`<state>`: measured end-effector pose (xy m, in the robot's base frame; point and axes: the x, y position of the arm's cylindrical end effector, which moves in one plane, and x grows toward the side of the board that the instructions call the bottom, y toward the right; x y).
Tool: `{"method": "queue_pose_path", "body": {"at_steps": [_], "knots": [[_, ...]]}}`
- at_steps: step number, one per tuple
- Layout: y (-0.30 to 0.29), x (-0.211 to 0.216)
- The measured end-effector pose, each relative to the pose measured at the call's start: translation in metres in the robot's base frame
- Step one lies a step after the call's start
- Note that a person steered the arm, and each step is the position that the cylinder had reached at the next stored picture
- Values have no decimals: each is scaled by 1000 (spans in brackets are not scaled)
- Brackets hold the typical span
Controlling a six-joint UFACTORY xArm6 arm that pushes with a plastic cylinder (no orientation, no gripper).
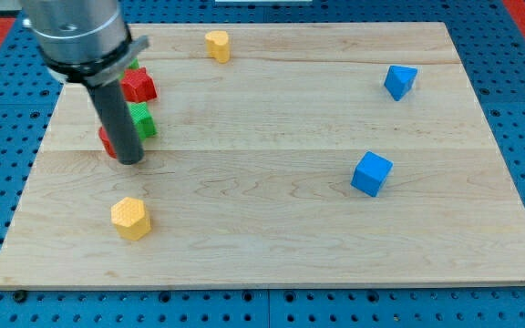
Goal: Move red circle and green star slightly upwards
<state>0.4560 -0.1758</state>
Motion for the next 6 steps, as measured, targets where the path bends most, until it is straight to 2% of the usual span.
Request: {"method": "queue_pose_path", "body": {"at_steps": [3, 4, 5, 6], "knots": [[-2, 12], [-29, 12], [-73, 4], [-54, -17]]}}
